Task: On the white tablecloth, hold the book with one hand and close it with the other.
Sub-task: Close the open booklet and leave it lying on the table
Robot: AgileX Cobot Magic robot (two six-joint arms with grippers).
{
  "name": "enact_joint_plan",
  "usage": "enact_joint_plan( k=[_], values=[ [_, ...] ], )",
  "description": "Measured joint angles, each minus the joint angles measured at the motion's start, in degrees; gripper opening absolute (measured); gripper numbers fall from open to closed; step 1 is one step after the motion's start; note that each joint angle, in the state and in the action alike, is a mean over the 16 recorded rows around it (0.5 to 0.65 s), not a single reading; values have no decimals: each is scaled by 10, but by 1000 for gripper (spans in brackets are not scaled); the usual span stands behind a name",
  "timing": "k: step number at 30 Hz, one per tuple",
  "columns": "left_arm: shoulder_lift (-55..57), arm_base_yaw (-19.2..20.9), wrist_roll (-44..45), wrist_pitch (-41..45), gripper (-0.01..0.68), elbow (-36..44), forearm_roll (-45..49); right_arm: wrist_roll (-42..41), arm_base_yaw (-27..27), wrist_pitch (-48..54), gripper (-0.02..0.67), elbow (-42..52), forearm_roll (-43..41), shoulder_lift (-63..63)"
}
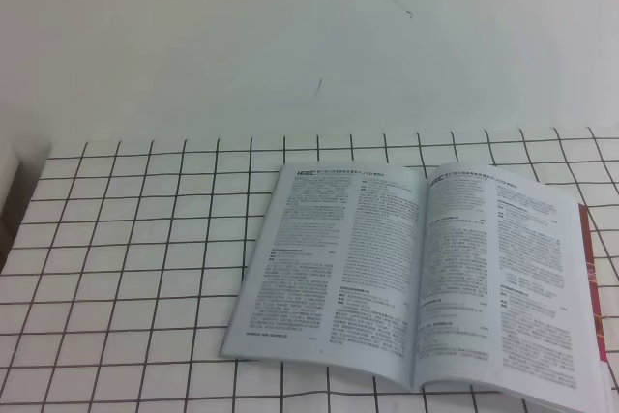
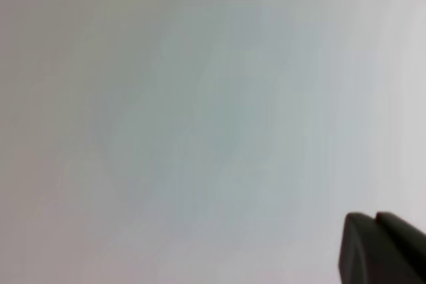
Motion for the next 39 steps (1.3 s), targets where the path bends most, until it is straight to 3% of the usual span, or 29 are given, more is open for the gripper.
enact_joint_plan(
  k=[9, 16, 22, 31, 39],
  values=[
    [33, 0, 21, 231, -4, -93, 10, 9, 0, 93, -3, -79, 35, 6],
    [145, 0, 41, 433, -4, -225, 6, 9, 0, 307, -3, -223, 35, 60],
    [291, 0, 47, 516, -4, -312, -52, -21, 0, 491, -3, -351, 48, 171],
    [516, -20, 77, 575, -4, -407, -173, -177, 0, 649, -3, -455, 161, 412],
    [698, -81, 131, 641, -3, -503, -211, -374, 25, 659, -3, -485, 327, 628]
  ],
)
